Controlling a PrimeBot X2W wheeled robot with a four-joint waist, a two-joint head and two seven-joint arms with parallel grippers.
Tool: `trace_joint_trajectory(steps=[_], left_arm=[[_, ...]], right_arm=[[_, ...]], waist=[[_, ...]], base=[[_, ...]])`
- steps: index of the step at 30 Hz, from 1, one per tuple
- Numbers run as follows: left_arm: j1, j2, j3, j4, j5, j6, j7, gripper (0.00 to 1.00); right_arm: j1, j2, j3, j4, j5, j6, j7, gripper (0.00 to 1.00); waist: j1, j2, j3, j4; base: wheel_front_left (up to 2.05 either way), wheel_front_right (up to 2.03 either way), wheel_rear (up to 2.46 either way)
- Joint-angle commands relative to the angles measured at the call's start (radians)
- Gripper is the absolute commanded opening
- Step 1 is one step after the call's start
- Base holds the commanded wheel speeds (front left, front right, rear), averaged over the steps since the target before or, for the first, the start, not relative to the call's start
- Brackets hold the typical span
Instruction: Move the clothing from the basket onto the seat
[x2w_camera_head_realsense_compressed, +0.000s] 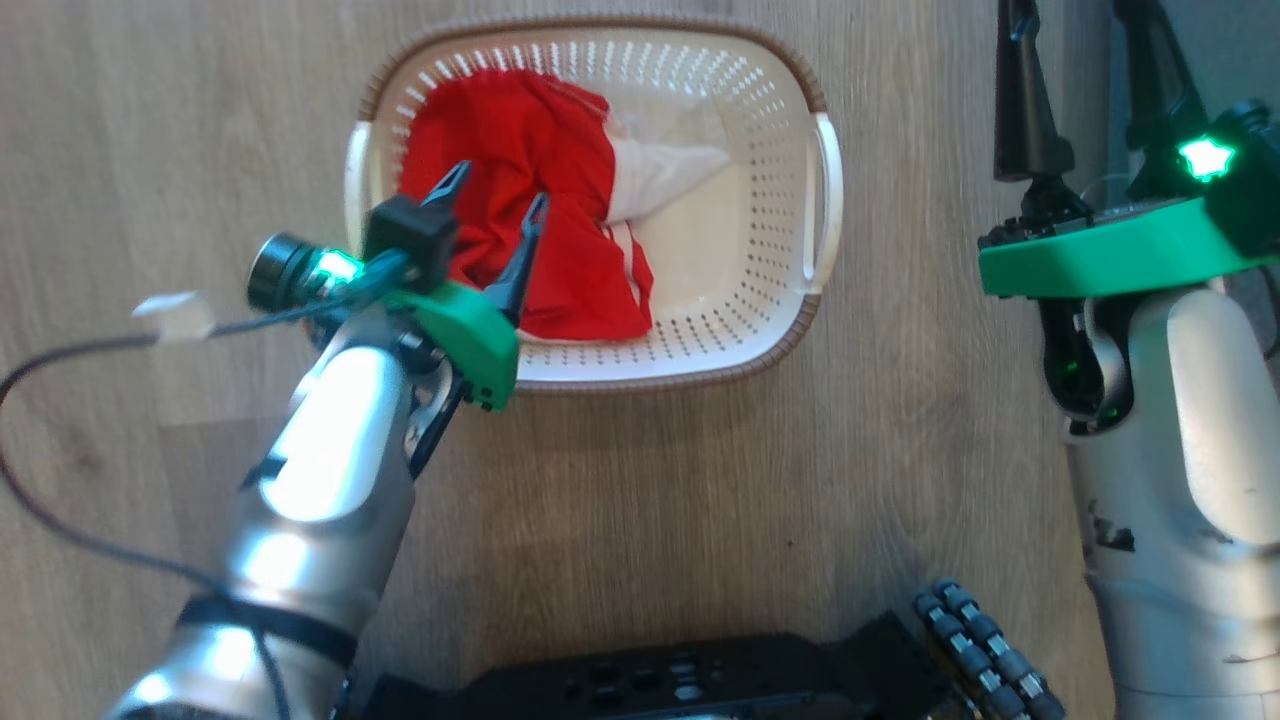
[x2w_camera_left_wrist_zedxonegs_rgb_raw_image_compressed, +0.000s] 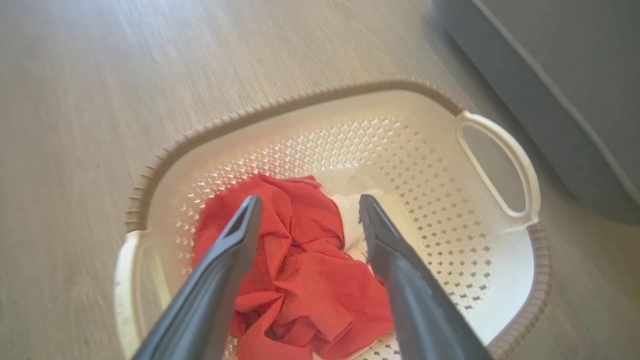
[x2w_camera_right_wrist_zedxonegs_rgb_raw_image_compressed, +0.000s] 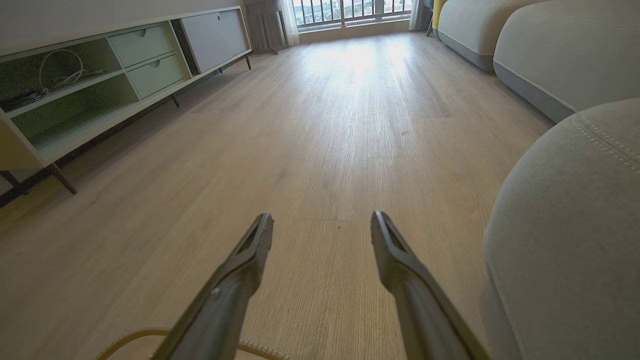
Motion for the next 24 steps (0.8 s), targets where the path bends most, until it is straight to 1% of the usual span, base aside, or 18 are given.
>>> trace_joint_trajectory(steps=[1,5,8,11,14,17,18,21,24], left_arm=[[-0.015,0.012,-0.004,0.015,0.020,0.000,-0.005,1.00],[-0.132,0.012,-0.108,0.162,0.080,0.000,0.010,1.00],[-0.212,0.012,-0.172,0.253,0.112,0.018,0.066,1.00],[-0.274,0.012,-0.231,0.321,0.141,0.045,0.135,1.00],[-0.321,0.012,-0.285,0.378,0.170,0.065,0.200,1.00],[-0.356,0.012,-0.334,0.433,0.203,0.072,0.264,1.00],[-0.356,0.012,-0.334,0.433,0.203,0.072,0.264,1.00],[-0.378,0.012,-0.371,0.478,0.230,0.079,0.314,1.00],[-0.391,0.016,-0.399,0.503,0.255,0.098,0.353,1.00]], right_arm=[[0.001,0.015,0.020,-0.037,-0.008,0.000,-0.006,1.00],[-0.010,0.018,0.022,-0.044,-0.004,0.000,-0.006,1.00],[-0.017,0.019,0.028,-0.047,0.000,0.000,-0.006,1.00],[-0.022,0.020,0.036,-0.051,0.014,0.000,-0.006,1.00],[-0.027,0.020,0.043,-0.057,0.035,0.000,-0.006,1.00],[-0.032,0.020,0.047,-0.064,0.048,0.000,-0.006,1.00],[-0.032,0.020,0.047,-0.064,0.048,0.000,-0.006,1.00],[-0.039,0.020,0.049,-0.070,0.057,0.000,-0.006,1.00],[-0.044,0.020,0.050,-0.078,0.063,0.000,-0.006,1.00]], waist=[[-0.0002,0.0001,0.039,-0.024],[-0.0002,0.0001,0.074,-0.045],[-0.0002,0.0001,0.099,-0.064],[-0.0002,0.0001,0.123,-0.082],[-0.0002,0.0001,0.147,-0.099],[-0.0002,0.0001,0.170,-0.112],[-0.0002,0.0001,0.170,-0.112],[-0.0002,0.0001,0.190,-0.121],[-0.0002,0.0001,0.205,-0.128]], base=[[0.00,0.00,0.00],[0.00,0.00,0.00],[0.00,0.00,0.00],[0.00,0.00,0.00],[0.00,0.00,0.00],[0.00,0.00,0.00],[0.00,0.00,0.00],[0.00,0.00,0.00],[0.00,0.00,0.00]])
